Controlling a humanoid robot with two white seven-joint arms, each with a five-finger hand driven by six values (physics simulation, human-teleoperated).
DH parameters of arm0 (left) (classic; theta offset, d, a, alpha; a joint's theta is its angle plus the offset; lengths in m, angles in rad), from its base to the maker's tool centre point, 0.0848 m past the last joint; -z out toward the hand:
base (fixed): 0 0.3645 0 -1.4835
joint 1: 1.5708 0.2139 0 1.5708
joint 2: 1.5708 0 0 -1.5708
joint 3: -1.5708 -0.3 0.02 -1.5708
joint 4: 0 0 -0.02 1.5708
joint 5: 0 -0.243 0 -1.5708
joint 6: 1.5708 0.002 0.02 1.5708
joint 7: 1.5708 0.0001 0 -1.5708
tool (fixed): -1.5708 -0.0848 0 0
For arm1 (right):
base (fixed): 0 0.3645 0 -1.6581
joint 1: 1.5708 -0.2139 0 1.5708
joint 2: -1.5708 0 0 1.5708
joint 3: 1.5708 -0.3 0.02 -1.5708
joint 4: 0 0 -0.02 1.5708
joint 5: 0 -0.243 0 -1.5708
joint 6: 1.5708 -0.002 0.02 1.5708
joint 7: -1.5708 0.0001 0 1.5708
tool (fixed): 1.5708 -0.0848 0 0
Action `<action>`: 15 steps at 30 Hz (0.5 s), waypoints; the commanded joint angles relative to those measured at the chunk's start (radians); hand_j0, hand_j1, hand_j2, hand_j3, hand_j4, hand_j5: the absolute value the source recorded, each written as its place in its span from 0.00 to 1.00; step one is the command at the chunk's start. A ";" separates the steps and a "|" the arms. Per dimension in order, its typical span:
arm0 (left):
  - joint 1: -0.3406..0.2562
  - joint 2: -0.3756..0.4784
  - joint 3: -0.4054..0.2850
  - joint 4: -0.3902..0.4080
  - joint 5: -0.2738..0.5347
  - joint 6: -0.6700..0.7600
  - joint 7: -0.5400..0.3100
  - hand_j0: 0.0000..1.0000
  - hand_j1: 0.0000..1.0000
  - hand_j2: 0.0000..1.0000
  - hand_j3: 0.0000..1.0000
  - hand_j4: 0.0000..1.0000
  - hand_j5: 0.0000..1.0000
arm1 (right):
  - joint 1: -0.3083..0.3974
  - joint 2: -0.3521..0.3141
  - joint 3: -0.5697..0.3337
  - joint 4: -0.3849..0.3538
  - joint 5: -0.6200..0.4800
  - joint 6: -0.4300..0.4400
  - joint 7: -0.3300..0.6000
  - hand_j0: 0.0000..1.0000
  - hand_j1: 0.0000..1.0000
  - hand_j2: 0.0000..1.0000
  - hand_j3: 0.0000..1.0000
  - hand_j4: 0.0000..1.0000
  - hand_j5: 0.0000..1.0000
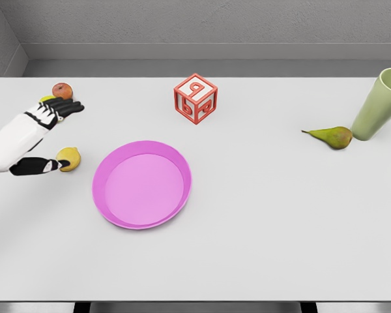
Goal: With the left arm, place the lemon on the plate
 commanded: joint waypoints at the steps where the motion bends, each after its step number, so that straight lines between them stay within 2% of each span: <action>1: 0.000 -0.001 -0.003 0.000 0.007 0.001 -0.005 1.00 1.00 1.00 1.00 1.00 1.00 | 0.000 0.000 -0.006 0.002 0.000 0.001 0.000 1.00 1.00 1.00 1.00 1.00 1.00; 6: 0.002 0.002 0.013 0.012 -0.007 0.001 -0.006 1.00 1.00 1.00 1.00 1.00 1.00 | 0.000 0.000 0.002 -0.002 0.000 -0.001 0.000 1.00 1.00 1.00 1.00 1.00 1.00; 7: 0.006 0.001 0.008 0.022 -0.035 0.001 -0.011 1.00 1.00 1.00 1.00 1.00 1.00 | 0.000 0.000 0.002 -0.004 0.000 -0.001 0.000 1.00 1.00 1.00 1.00 1.00 1.00; 10: 0.015 0.024 0.009 0.161 -0.078 0.001 -0.040 1.00 1.00 1.00 1.00 1.00 1.00 | 0.000 0.000 0.002 -0.004 0.000 -0.001 0.000 1.00 1.00 1.00 1.00 1.00 1.00; 12: 0.014 0.042 0.010 0.203 -0.078 0.001 -0.041 1.00 1.00 1.00 1.00 1.00 1.00 | -0.002 0.000 0.002 -0.004 0.000 -0.001 0.000 1.00 1.00 1.00 1.00 1.00 1.00; 15: 0.015 0.134 0.000 0.236 -0.065 0.001 -0.040 1.00 1.00 1.00 1.00 1.00 1.00 | 0.000 0.000 0.002 -0.004 0.000 -0.001 0.000 1.00 1.00 1.00 1.00 1.00 1.00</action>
